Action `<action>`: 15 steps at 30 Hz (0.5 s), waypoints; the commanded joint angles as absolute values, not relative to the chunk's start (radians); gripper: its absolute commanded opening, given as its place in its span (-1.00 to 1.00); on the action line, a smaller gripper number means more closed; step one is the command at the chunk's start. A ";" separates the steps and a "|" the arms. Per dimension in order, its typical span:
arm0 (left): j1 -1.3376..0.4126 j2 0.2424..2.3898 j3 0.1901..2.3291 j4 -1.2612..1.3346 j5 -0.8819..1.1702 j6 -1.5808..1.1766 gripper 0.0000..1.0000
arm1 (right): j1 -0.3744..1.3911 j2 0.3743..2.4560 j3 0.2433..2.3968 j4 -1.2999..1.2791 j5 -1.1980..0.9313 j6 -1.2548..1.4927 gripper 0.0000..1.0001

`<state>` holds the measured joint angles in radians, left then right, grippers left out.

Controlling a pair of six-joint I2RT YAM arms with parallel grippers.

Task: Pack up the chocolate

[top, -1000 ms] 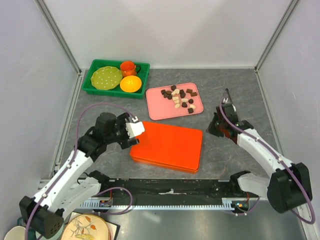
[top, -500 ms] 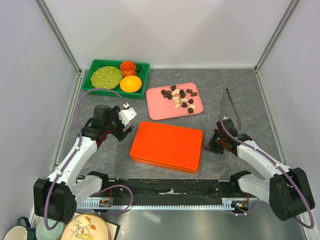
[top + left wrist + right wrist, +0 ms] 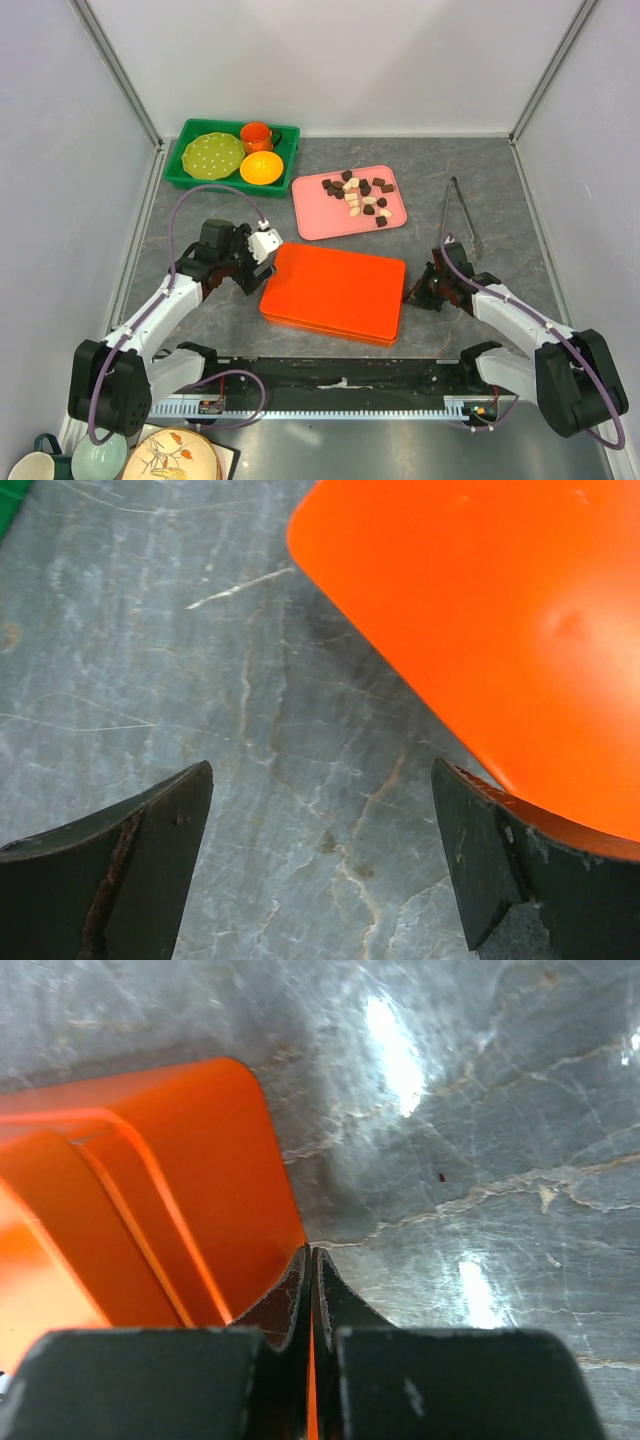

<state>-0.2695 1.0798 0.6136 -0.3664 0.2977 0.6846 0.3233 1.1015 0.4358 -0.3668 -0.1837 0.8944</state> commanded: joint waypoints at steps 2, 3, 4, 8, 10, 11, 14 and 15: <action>-0.299 1.071 0.600 -0.360 0.322 0.678 0.97 | 0.322 1.112 0.407 -0.304 -0.207 0.928 -1.00; -0.304 1.071 0.597 -0.360 0.325 0.677 0.98 | 0.321 1.117 0.403 -0.295 -0.213 0.934 -1.00; -0.310 1.071 0.597 -0.362 0.325 0.675 0.98 | 0.322 1.120 0.402 -0.285 -0.215 0.936 -1.00; -0.347 1.075 0.606 -0.377 0.322 0.658 0.99 | 0.322 1.137 0.408 -0.265 -0.222 0.943 -1.00; -0.347 1.074 0.607 -0.385 0.318 0.663 0.99 | 0.324 1.138 0.416 -0.267 -0.219 0.939 -1.00; -0.348 1.069 0.604 -0.394 0.310 0.670 0.99 | 0.322 1.140 0.419 -0.271 -0.218 0.936 -1.00; -0.348 1.055 0.592 -0.399 0.288 0.693 0.99 | 0.322 1.129 0.433 -0.302 -0.186 0.914 -1.00; -0.348 1.046 0.592 -0.403 0.285 0.696 0.99 | 0.321 1.123 0.440 -0.314 -0.175 0.905 -1.00</action>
